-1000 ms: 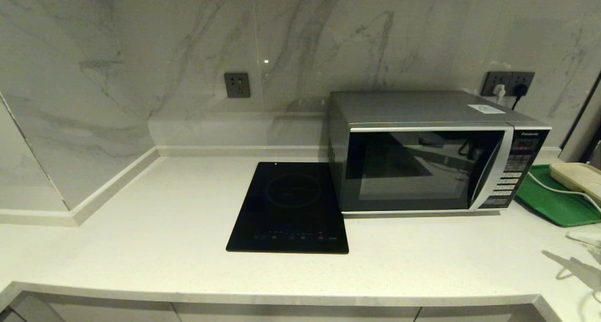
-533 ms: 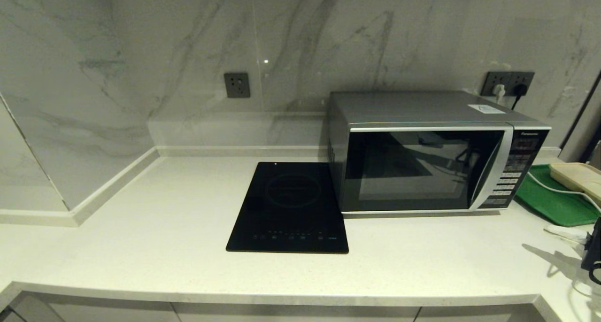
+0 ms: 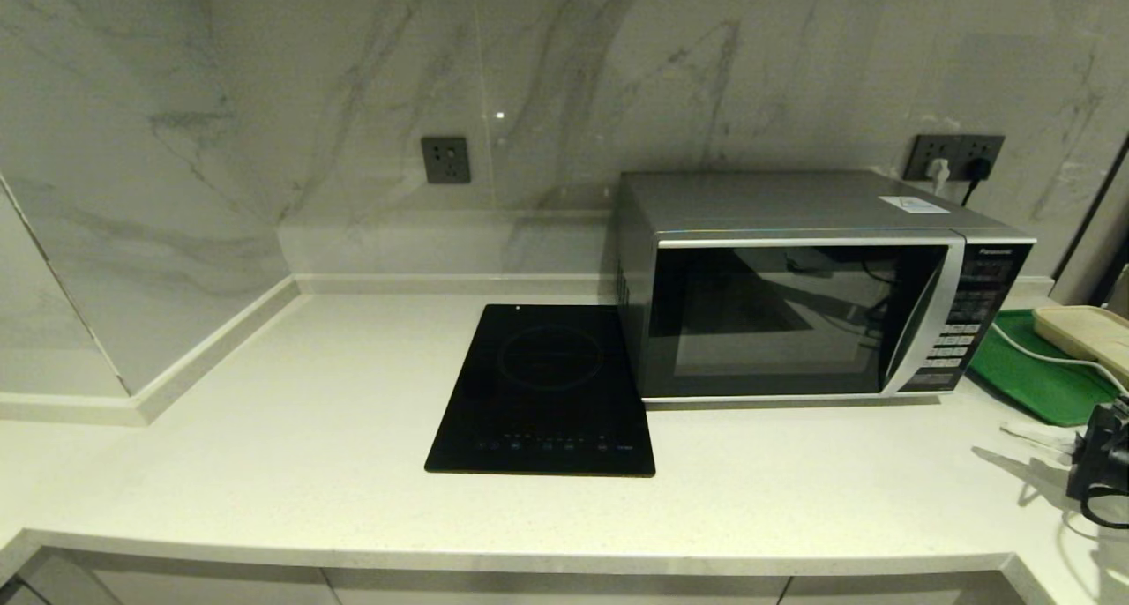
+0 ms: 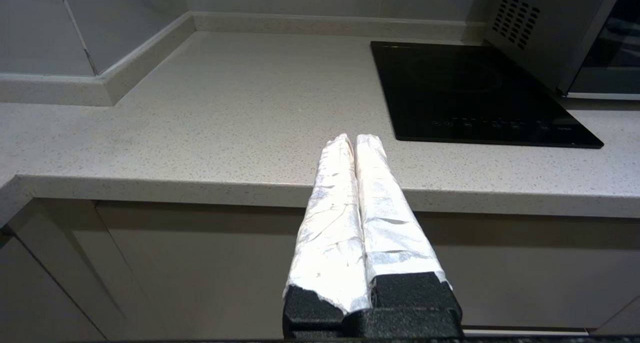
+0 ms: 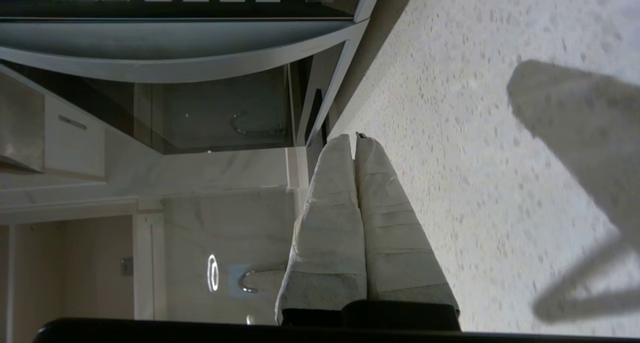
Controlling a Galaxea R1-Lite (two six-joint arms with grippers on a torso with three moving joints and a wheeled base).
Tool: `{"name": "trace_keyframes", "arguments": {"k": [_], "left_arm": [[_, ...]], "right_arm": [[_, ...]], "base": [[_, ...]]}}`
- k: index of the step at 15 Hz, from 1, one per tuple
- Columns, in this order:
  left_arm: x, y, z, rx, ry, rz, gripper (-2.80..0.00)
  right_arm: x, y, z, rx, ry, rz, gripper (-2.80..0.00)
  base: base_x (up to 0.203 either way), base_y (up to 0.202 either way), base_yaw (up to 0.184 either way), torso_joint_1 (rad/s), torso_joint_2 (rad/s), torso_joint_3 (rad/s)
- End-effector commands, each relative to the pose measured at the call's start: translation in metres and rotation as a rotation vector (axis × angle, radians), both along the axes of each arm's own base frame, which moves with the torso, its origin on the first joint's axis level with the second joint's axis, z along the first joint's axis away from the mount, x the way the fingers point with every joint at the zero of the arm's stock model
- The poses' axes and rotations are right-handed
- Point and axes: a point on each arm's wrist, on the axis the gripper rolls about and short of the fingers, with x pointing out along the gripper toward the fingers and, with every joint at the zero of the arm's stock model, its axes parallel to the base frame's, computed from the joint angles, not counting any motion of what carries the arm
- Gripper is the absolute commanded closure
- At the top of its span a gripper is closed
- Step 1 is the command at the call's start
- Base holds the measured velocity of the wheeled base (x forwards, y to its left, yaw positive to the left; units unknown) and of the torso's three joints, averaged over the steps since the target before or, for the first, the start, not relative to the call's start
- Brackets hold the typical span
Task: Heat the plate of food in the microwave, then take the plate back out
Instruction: Open the microwave oven
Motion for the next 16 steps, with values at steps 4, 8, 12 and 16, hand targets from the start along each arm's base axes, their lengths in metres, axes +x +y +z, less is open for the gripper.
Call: {"name": "trace_keyframes", "arguments": {"k": [4, 8, 12, 16], "left_arm": [[0.000, 0.000, 0.000, -0.001, 0.000, 0.000, 0.00], [0.000, 0.000, 0.000, -0.001, 0.000, 0.000, 0.00], [0.000, 0.000, 0.000, -0.001, 0.000, 0.000, 0.00], [0.000, 0.000, 0.000, -0.001, 0.000, 0.002, 0.00]], "right_arm": [[0.039, 0.029, 0.001, -0.003, -0.045, 0.117, 0.00], [0.054, 0.028, 0.002, -0.036, -0.082, 0.135, 0.00], [0.052, 0.014, 0.003, -0.055, -0.100, 0.110, 0.00], [0.051, 0.007, 0.001, -0.071, -0.100, 0.093, 0.00]], "base": [[0.000, 0.000, 0.000, 0.000, 0.00, 0.000], [0.000, 0.000, 0.000, 0.000, 0.00, 0.000], [0.000, 0.000, 0.000, 0.000, 0.00, 0.000], [0.000, 0.000, 0.000, 0.000, 0.00, 0.000]]}}
